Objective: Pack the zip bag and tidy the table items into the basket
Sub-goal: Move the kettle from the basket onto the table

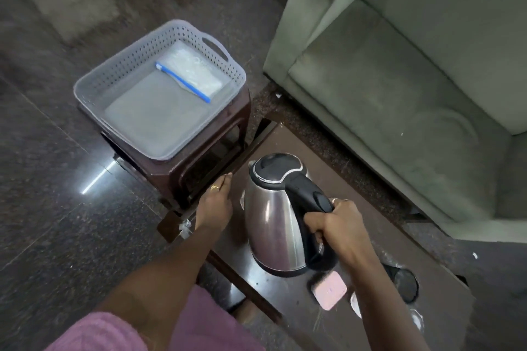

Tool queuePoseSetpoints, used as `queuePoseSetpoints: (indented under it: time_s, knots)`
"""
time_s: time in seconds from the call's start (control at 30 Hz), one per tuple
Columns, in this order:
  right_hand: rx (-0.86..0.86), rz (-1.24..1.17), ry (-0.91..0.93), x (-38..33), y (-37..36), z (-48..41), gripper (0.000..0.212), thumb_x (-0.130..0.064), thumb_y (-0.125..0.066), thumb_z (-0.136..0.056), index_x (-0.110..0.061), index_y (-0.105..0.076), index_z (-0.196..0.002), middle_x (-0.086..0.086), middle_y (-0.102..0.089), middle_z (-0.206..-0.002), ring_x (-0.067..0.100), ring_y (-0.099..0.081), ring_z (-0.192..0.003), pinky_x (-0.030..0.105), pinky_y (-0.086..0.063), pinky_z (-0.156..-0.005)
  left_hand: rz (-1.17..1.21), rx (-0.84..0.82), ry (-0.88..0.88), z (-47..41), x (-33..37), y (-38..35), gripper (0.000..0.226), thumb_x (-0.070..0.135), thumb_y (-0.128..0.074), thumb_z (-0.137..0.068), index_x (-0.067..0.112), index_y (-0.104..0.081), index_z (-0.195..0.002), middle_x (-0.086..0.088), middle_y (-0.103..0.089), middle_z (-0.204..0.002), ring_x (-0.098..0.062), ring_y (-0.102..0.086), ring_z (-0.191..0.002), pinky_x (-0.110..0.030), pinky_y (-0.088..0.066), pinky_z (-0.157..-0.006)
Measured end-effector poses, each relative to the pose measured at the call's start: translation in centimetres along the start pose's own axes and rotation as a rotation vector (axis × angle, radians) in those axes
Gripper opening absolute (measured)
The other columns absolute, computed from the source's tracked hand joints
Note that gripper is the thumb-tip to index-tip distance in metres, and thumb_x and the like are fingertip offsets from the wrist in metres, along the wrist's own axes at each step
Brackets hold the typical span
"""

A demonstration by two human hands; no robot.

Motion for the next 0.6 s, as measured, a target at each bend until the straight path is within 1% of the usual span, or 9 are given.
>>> queuePoseSetpoints:
  time_s: [0.07,0.13,0.23,0.3,0.33,0.43,0.5,0.57,0.6]
  knots:
    - [0.018,-0.039,0.068,-2.3,-0.1,-0.6,0.015,-0.016,-0.056,-0.040,-0.013,-0.043,-0.046,0.003,-0.046,-0.041,0.018,-0.041,-0.039,0.026,-0.033,-0.044,0.034,0.151,-0.040,-0.9,0.6,3.3,0.058,-0.004,-0.050,-0.080,0.008,-0.045,-0.136,-0.013,-0.050,-0.140,-0.031,-0.049,-0.127,-0.040,-0.041,-0.107]
    - [0.027,-0.076,0.135,-4.7,-0.7,-1.4,0.013,-0.019,-0.056,-0.040,-0.012,-0.046,-0.046,0.006,-0.049,-0.042,0.020,-0.043,-0.042,0.026,-0.034,-0.046,0.051,0.293,-0.028,-1.9,0.2,6.7,0.058,-0.009,-0.050,-0.075,0.004,-0.050,-0.132,-0.017,-0.056,-0.133,-0.033,-0.053,-0.122,-0.043,-0.043,-0.105]
    - [0.056,-0.149,0.242,-8.3,-2.6,-2.7,0.016,-0.024,-0.056,-0.037,-0.012,-0.047,-0.042,0.005,-0.049,-0.040,0.017,-0.042,-0.040,0.023,-0.033,-0.044,0.141,0.474,0.148,-3.2,-2.1,11.5,0.055,-0.010,-0.048,-0.075,0.004,-0.052,-0.129,-0.019,-0.056,-0.131,-0.035,-0.052,-0.120,-0.042,-0.041,-0.106]
    - [0.061,-0.271,0.290,-10.3,-4.2,-3.7,0.024,-0.025,-0.057,-0.035,-0.006,-0.047,-0.045,0.015,-0.049,-0.045,0.021,-0.042,-0.044,0.033,-0.035,-0.048,0.190,0.573,0.253,-3.8,-4.1,13.9,0.053,-0.010,-0.045,-0.079,0.004,-0.051,-0.130,-0.017,-0.054,-0.133,-0.034,-0.049,-0.123,-0.040,-0.037,-0.107]
    - [0.065,-0.327,0.311,-11.2,-5.1,-4.4,0.027,-0.025,-0.057,-0.034,-0.003,-0.045,-0.046,0.016,-0.047,-0.047,0.022,-0.041,-0.046,0.036,-0.034,-0.049,0.204,0.612,0.289,-4.1,-5.1,14.9,0.052,-0.010,-0.044,-0.080,0.004,-0.051,-0.130,-0.016,-0.054,-0.134,-0.033,-0.047,-0.124,-0.039,-0.036,-0.108]
    - [0.057,-0.447,0.376,-14.0,-7.7,-6.6,0.020,-0.023,-0.056,-0.034,-0.011,-0.042,-0.042,0.009,-0.038,-0.045,0.020,-0.035,-0.048,0.037,-0.029,-0.047,0.228,0.679,0.341,-5.2,-8.0,17.1,0.052,-0.010,-0.041,-0.082,0.006,-0.050,-0.131,-0.015,-0.052,-0.136,-0.032,-0.046,-0.125,-0.038,-0.035,-0.107]
    - [0.034,-0.507,0.425,-15.9,-9.5,-8.0,0.020,-0.022,-0.056,-0.034,-0.017,-0.038,-0.040,0.001,-0.033,-0.042,0.017,-0.029,-0.047,0.032,-0.025,-0.045,0.243,0.711,0.357,-6.0,-9.7,18.0,0.053,-0.008,-0.040,-0.083,0.009,-0.050,-0.131,-0.013,-0.051,-0.136,-0.032,-0.046,-0.124,-0.042,-0.038,-0.105]
    - [0.002,-0.526,0.479,-17.8,-11.3,-9.1,0.023,-0.021,-0.057,-0.034,-0.018,-0.035,-0.040,-0.009,-0.029,-0.040,0.014,-0.025,-0.045,0.024,-0.021,-0.043,0.261,0.743,0.395,-6.6,-10.8,18.8,0.052,-0.005,-0.040,-0.083,0.012,-0.050,-0.131,-0.011,-0.052,-0.136,-0.032,-0.047,-0.122,-0.046,-0.041,-0.102]
    - [-0.019,-0.531,0.496,-18.7,-12.3,-9.7,0.024,-0.021,-0.057,-0.034,-0.018,-0.034,-0.039,-0.011,-0.028,-0.040,0.013,-0.025,-0.045,0.024,-0.021,-0.043,0.271,0.759,0.407,-6.9,-11.3,19.0,0.053,-0.005,-0.040,-0.083,0.013,-0.050,-0.131,-0.011,-0.052,-0.136,-0.032,-0.048,-0.122,-0.048,-0.042,-0.102]
Point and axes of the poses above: each hand's wrist, its own z-axis away from the middle knuckle, its own y-axis out of the back of the hand, x = y × z, the point moved 7 cm from there along -z, towards the middle knuckle
